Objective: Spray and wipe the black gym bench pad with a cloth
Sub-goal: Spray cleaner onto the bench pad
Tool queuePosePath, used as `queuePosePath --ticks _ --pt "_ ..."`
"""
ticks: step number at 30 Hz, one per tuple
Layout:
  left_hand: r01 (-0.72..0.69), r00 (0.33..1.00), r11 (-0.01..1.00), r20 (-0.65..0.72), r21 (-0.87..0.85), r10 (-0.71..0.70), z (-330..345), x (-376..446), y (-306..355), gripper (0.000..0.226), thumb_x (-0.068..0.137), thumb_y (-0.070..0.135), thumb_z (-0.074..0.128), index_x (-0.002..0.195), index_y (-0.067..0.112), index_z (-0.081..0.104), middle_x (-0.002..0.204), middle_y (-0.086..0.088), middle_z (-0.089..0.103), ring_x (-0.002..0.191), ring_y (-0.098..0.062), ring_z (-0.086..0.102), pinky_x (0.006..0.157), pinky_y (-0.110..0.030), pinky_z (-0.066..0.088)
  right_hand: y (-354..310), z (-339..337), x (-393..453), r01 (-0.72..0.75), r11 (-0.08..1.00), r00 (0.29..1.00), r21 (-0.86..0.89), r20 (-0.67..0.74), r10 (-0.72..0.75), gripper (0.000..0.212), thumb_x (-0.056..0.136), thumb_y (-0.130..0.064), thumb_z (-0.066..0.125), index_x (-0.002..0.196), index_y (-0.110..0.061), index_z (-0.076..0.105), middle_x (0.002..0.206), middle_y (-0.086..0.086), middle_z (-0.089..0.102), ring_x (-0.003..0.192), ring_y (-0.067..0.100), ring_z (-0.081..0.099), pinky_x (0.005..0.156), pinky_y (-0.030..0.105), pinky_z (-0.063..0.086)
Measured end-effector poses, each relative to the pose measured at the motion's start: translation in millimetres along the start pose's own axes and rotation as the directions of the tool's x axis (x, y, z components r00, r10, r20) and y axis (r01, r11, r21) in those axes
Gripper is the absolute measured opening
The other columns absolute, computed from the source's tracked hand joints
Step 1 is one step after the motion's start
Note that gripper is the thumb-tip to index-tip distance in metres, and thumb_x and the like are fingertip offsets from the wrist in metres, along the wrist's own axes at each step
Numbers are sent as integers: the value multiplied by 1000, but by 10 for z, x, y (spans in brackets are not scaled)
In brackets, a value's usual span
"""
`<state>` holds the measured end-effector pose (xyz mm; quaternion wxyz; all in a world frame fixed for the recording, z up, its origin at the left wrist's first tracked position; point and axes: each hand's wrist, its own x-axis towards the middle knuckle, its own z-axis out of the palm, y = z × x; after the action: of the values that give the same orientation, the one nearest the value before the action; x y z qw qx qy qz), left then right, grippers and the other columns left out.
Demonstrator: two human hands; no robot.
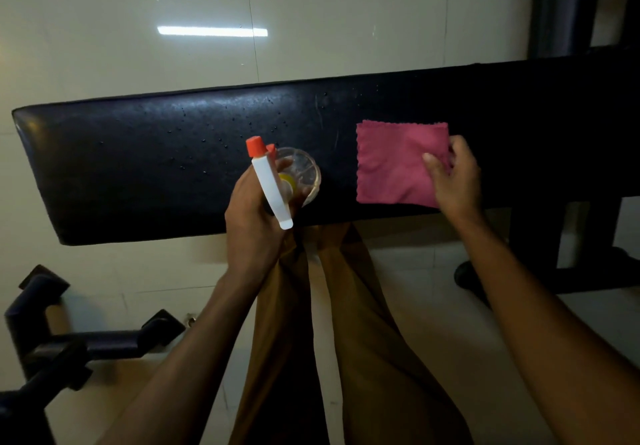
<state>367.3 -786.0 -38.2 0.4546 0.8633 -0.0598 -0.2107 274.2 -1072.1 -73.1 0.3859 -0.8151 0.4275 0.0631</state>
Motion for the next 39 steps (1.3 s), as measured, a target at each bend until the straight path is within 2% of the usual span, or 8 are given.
queuePosePath --ticks 4,8,12,15,18,22,28,39 --pt "-17 1000 1000 10 13 17 25 3 37 84 89 16 78 124 78 33 137 0 61 132 -15 55 109 -36 47 99 17 116 -66 997 998 -45 -15 66 25 96 -20 65 118 -9 62 103 -4 63 88 10 59 76 25 52" --pt "29 999 999 32 44 -30 57 3 -76 58 89 25 79 137 40 50 141 2 59 134 -13 52 111 -42 46 -77 40 181 -45 997 989 -61 -142 36 30 95 -17 64 124 -12 63 116 2 65 98 12 58 75 10 42" --pt "82 996 992 34 92 -85 78 21 -162 55 87 29 79 137 23 57 143 8 55 137 -15 50 112 -46 46 -230 100 121 -67 988 983 -140 -178 42 57 91 -12 66 145 -20 48 146 9 46 133 25 46 110 43 43" --pt "109 993 992 32 63 -112 68 16 -145 54 89 33 76 137 31 53 140 10 56 134 -16 52 109 -48 48 -559 179 -115 219 975 967 -41 143 -212 67 89 -19 71 149 -23 42 147 4 47 132 18 47 106 41 48" --pt "73 996 996 52 59 -76 31 -4 -159 60 87 33 74 141 30 47 141 2 55 132 -20 53 107 -47 49 -964 354 -503 441 893 768 92 477 -428 89 82 -40 75 157 -28 28 158 1 33 143 17 34 112 43 37" --pt "117 987 991 104 63 -123 -47 -68 -317 83 85 28 79 153 14 33 156 -7 38 141 -21 43 110 -49 46 -1235 766 -778 551 818 660 165 513 -548 104 77 -53 75 159 -24 19 163 7 25 149 26 27 116 51 32" --pt "266 963 944 -9 196 -270 -395 -235 -648 65 100 35 60 156 19 31 163 -2 27 149 -15 29 120 -44 35 -1694 1143 -728 546 795 761 263 242 -602 42 92 -27 59 119 5 58 115 20 57 97 11 55 89 4 39" --pt "500 865 805 -230 319 -446 -967 -29 -1418 89 95 39 65 161 13 10 170 -8 -3 157 -26 -1 127 -52 9 -2239 1810 -862 111 947 765 303 582 -276 22 92 -25 62 72 -17 66 59 7 67 60 27 72 52 31 50"
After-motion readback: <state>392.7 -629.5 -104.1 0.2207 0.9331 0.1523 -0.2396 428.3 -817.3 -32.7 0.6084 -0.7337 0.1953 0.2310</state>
